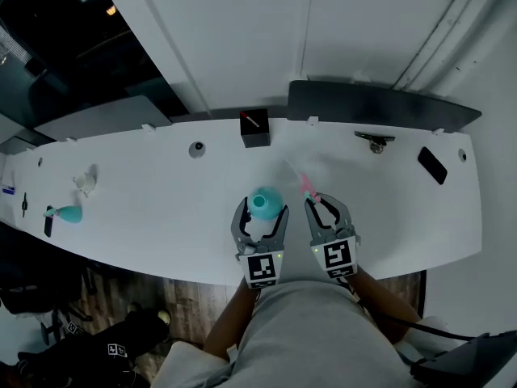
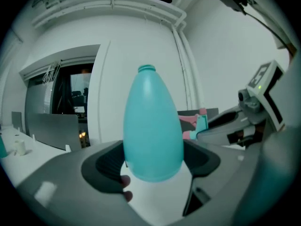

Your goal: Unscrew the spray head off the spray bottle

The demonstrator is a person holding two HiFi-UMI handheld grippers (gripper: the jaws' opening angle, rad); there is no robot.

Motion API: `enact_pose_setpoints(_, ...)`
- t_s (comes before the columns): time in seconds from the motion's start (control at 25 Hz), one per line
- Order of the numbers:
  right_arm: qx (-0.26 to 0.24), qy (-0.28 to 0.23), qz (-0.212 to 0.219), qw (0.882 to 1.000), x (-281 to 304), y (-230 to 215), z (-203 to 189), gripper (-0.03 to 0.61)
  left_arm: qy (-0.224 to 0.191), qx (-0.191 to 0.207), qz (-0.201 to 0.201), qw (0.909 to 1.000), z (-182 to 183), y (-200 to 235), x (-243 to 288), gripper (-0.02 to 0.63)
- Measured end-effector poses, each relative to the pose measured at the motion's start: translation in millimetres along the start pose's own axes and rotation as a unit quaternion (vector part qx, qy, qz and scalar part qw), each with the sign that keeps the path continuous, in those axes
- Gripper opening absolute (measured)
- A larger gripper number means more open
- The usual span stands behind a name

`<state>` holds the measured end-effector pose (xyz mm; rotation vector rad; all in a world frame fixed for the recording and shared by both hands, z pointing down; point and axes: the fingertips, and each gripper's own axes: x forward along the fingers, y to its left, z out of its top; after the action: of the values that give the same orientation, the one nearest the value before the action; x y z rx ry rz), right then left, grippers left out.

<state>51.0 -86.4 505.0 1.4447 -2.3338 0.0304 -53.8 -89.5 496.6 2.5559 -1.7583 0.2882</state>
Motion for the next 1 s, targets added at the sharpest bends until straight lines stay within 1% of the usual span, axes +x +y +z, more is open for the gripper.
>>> enact_pose_setpoints(0.12, 0.018, 0.002, -0.004, 1.000, 4.4, 10.9, 1.5, 0.086, 0.006, -0.001, 0.008, 1.0000, -3.0, 7.0, -4.7, 0.383)
enact_pose_setpoints(0.32, 0.022, 0.002, -0.014, 1.000, -1.6, 23.8, 7.2, 0.086, 0.011, -0.005, 0.003, 0.9999, -9.8, 16.2, -14.0, 0.383)
enact_pose_setpoints(0.44, 0.016, -0.006, -0.029, 0.999, -1.6, 30.2, 14.0, 0.086, 0.000, 0.014, -0.005, 0.9999, -8.4, 20.5, -14.5, 0.383)
enact_pose_setpoints(0.48, 0.016, -0.007, -0.035, 0.999, -3.8, 30.2, 15.1, 0.086, -0.004, 0.019, -0.010, 0.9998, -7.2, 18.4, -13.6, 0.383)
enact_pose_setpoints(0.56, 0.017, -0.004, -0.047, 0.999, -12.1, 28.3, 11.9, 0.086, -0.009, 0.016, -0.025, 0.9995, -8.2, 9.3, -13.2, 0.383)
enact_pose_setpoints(0.72, 0.042, 0.012, -0.072, 0.996, -31.2, 28.3, -2.4, 0.086, 0.004, 0.010, -0.050, 0.9987, -17.0, -11.1, -19.4, 0.383)
enact_pose_setpoints(0.84, 0.047, 0.005, -0.073, 0.996, -45.8, 29.5, -3.9, 0.086, 0.005, 0.005, -0.054, 0.9985, -15.3, -25.5, -29.5, 0.383)
enact_pose_setpoints(1.0, 0.047, -0.015, -0.066, 0.997, -65.9, 27.4, -0.6, 0.086, 0.000, 0.019, -0.047, 0.9987, -9.4, -42.9, -43.3, 0.383)
